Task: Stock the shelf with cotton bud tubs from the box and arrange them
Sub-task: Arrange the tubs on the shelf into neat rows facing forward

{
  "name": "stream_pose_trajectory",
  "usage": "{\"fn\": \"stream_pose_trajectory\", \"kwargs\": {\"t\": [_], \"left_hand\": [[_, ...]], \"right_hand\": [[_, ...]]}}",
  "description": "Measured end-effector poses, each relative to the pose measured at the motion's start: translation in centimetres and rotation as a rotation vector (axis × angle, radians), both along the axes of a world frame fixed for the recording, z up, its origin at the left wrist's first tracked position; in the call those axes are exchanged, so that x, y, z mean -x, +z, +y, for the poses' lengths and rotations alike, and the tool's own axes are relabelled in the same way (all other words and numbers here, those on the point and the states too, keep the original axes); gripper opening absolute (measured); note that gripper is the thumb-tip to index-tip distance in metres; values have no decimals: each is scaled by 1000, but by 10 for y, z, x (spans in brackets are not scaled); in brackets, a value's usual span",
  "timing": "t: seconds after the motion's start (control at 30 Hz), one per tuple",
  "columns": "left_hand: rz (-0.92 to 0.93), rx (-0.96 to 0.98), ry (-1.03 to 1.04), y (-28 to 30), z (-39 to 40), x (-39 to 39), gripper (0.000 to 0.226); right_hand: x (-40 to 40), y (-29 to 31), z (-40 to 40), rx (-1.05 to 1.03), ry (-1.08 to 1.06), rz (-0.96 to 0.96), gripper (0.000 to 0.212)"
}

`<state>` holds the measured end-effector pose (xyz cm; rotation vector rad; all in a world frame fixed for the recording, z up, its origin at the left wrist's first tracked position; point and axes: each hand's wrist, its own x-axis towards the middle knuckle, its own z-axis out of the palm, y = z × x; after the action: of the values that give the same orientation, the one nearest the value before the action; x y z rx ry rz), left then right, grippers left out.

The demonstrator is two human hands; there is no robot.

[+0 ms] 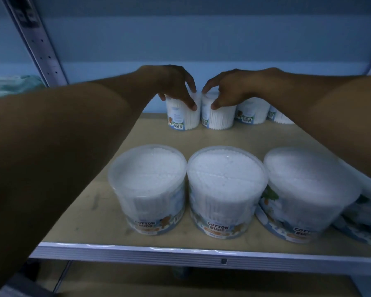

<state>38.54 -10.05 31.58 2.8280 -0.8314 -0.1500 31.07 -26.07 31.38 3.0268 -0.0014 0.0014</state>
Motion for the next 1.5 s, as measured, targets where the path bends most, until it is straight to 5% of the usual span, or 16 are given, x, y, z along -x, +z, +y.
{"fn": "stream_pose_trajectory", "kwargs": {"t": [0.73,1.03,1.5], "left_hand": [[108,-67,15,21,67,99,57],[68,-40,64,24,79,109,79],[68,-126,-12,34,76,92,86]], "right_hand": [[88,11,46,-303,80,58,41],[103,24,46,-423,57,103,64],[91,39,60,-221,-48,126,69]]}}
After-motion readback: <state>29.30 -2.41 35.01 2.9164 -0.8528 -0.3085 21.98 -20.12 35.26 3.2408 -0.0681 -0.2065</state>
